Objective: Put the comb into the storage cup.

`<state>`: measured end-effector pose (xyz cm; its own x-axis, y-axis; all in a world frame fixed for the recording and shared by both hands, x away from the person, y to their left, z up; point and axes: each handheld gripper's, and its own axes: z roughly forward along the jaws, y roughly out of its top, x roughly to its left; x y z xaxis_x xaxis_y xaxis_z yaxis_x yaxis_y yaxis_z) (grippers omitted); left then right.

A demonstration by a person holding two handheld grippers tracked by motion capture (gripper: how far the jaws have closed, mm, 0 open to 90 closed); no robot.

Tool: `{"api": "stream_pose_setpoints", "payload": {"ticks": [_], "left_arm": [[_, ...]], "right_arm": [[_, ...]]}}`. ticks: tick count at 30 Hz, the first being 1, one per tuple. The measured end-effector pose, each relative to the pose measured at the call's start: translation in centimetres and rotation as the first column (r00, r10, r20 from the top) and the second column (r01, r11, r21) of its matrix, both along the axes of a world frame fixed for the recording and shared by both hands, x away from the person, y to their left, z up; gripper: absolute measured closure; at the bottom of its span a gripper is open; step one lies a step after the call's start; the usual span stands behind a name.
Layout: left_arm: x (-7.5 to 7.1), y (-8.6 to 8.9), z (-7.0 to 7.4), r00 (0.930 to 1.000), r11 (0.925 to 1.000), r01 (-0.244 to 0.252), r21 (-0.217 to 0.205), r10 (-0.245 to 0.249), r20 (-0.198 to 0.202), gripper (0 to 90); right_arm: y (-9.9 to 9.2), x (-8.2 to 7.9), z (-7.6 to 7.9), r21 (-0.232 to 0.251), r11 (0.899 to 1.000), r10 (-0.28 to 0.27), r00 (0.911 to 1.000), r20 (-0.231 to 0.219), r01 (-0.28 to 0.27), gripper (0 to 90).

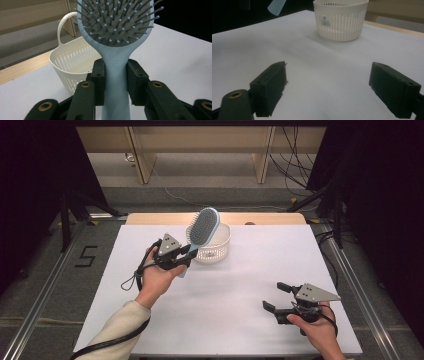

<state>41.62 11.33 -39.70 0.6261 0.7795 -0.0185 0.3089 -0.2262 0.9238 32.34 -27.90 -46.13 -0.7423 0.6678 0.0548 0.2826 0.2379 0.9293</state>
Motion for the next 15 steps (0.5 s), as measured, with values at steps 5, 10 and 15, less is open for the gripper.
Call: {"api": "stream_pose_setpoints", "payload": {"ticks": [5, 10, 15], "left_arm": [[0.21, -0.02, 0.07, 1.0000, 1.0000, -0.008, -0.006, 0.008, 0.004, 69.9], [0.33, -0.09, 0.11, 0.9999, 0.9999, -0.011, -0.006, 0.011, 0.002, 69.9], [0.45, -0.24, 0.27, 1.0000, 1.0000, -0.008, -0.006, 0.008, 0.006, 69.9]], "right_arm": [[0.00, 0.01, 0.00, 0.001, 1.000, 0.000, 1.0000, -0.002, 0.000, 15.4], [-0.01, 0.01, 0.00, 0.000, 1.000, -0.001, 1.0000, -0.002, 0.001, 15.4], [-0.01, 0.00, 0.00, -0.001, 1.000, 0.000, 1.0000, -0.002, 0.000, 15.4]]}}
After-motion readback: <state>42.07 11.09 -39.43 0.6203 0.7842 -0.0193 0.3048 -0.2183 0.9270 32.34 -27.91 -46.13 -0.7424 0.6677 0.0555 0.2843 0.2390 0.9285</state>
